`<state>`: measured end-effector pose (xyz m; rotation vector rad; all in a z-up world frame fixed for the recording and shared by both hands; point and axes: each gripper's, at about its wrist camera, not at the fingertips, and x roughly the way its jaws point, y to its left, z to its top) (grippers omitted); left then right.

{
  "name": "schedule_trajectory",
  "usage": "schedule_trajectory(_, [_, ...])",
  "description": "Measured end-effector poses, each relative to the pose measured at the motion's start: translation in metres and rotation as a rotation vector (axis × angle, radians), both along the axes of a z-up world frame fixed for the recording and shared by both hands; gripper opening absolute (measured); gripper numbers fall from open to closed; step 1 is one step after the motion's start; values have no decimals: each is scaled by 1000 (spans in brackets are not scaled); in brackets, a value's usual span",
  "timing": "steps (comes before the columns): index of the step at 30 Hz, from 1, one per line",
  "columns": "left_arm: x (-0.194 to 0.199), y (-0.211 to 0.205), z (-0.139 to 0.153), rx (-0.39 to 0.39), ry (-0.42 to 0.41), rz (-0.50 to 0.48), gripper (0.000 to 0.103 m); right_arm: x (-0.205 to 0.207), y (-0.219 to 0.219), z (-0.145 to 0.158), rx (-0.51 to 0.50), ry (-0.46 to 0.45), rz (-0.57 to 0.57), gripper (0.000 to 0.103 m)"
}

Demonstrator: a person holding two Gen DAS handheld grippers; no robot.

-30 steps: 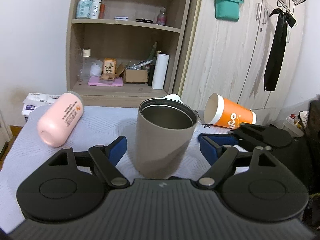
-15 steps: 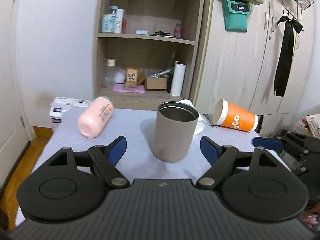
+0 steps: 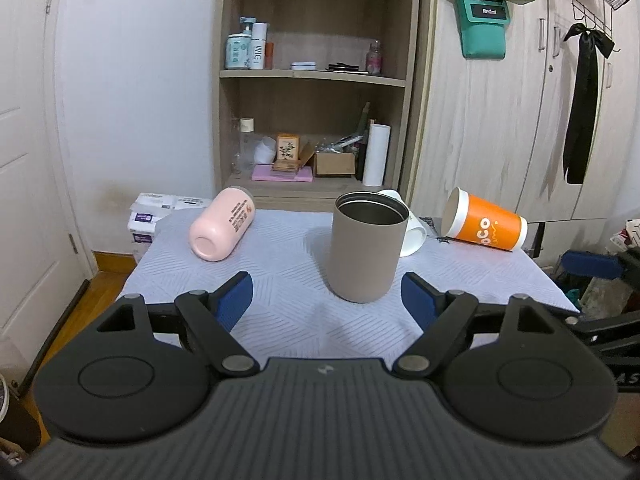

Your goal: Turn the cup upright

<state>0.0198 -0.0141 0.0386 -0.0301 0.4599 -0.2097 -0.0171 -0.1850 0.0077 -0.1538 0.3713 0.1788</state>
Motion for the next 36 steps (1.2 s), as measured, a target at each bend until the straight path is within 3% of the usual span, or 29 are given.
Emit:
schedule_trajectory(7, [-2,0,0,4,0,8,86,-7,2,2,-16,-21,-45,92])
schedule_trajectory(12, [-5,-3,-2,25,-17,31,96,-2,0,0,-1,-31,-118,98])
schedule_trajectory(20, [-5,0,-7,15,5,50,103,-4,1,-2,16,-42,-149,103])
schedule_trajectory(36, [0,-1,-14,58,84,99,103,-3,3,-4,19,-58,-222,103])
